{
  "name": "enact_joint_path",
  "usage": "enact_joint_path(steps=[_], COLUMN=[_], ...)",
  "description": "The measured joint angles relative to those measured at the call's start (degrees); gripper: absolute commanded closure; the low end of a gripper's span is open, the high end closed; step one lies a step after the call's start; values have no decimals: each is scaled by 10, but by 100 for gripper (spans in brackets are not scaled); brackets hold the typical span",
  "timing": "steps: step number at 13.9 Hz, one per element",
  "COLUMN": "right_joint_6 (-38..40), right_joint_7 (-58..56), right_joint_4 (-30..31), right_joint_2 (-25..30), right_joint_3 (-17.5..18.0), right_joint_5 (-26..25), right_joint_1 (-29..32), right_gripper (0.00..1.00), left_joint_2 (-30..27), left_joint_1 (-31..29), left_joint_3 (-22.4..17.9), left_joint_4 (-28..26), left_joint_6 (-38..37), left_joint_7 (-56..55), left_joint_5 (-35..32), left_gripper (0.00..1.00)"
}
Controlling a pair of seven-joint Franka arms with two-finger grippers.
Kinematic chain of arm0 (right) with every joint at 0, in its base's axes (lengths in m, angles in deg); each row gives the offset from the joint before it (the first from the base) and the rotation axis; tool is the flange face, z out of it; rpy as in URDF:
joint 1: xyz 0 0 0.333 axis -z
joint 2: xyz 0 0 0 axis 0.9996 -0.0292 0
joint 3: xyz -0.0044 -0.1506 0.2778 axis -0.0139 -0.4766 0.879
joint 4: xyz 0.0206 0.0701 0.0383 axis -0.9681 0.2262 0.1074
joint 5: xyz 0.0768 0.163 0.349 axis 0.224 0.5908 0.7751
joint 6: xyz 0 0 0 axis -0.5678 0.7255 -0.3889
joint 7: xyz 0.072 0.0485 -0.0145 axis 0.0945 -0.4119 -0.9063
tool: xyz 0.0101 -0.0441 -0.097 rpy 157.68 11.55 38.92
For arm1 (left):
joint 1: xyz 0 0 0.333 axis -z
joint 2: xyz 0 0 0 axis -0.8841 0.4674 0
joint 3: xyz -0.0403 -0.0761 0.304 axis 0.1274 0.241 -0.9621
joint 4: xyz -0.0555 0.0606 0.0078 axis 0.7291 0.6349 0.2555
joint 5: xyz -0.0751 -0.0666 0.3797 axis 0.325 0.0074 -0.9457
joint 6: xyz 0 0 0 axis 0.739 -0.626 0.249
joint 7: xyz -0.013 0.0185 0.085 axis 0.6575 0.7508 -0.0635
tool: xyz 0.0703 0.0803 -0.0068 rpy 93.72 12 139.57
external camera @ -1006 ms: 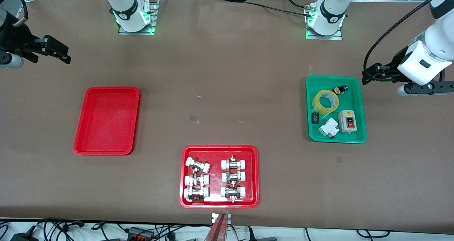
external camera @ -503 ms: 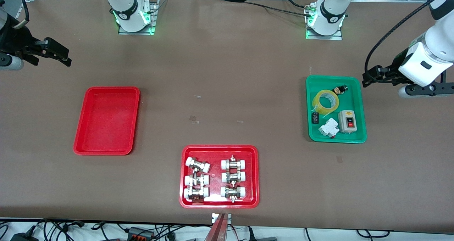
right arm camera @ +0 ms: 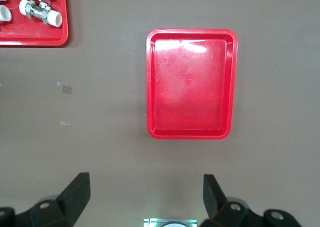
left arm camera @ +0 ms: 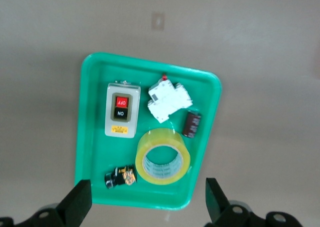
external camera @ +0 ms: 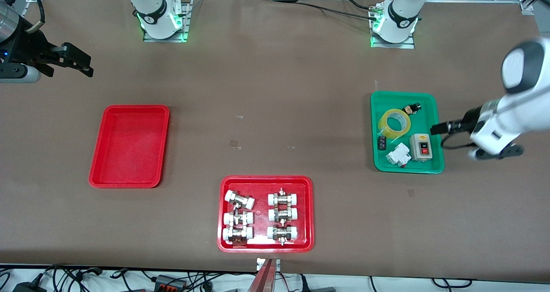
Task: Left arm passes tape to right arm into tray
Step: 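Lower the left gripper onto the yellow tape roll and grasp its rim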
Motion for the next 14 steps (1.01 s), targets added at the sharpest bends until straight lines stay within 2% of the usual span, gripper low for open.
enact_joint_path(steps=[2, 7, 9, 11, 14], right_joint_6=[0, 1, 2, 3, 3], right_joint_7=[0, 0, 0, 0, 0], right_joint_4=[0, 0, 0, 0, 1], right_joint_2=[-2, -7, -8, -9, -9], right_joint_3=[-3, -4, -4, -3, -1], right_joint_5=[0, -2, -2, -2, -2], right_joint_1=[1, 2, 2, 1, 0], right_gripper=[0, 0, 0, 0, 0], left_joint_2=[17, -26, -29, -26, -11], left_joint_1=[-9, -10, -10, -11, -11], left_joint_3=[1, 14, 14, 14, 14], left_joint_4=[-34, -191, -235, -267, -282], left_joint_6=[35, 155, 203, 235, 244], left_joint_7=[1, 1, 1, 1, 1], left_joint_5=[-10, -14, -15, -15, -36], left_gripper=[0, 0, 0, 0, 0])
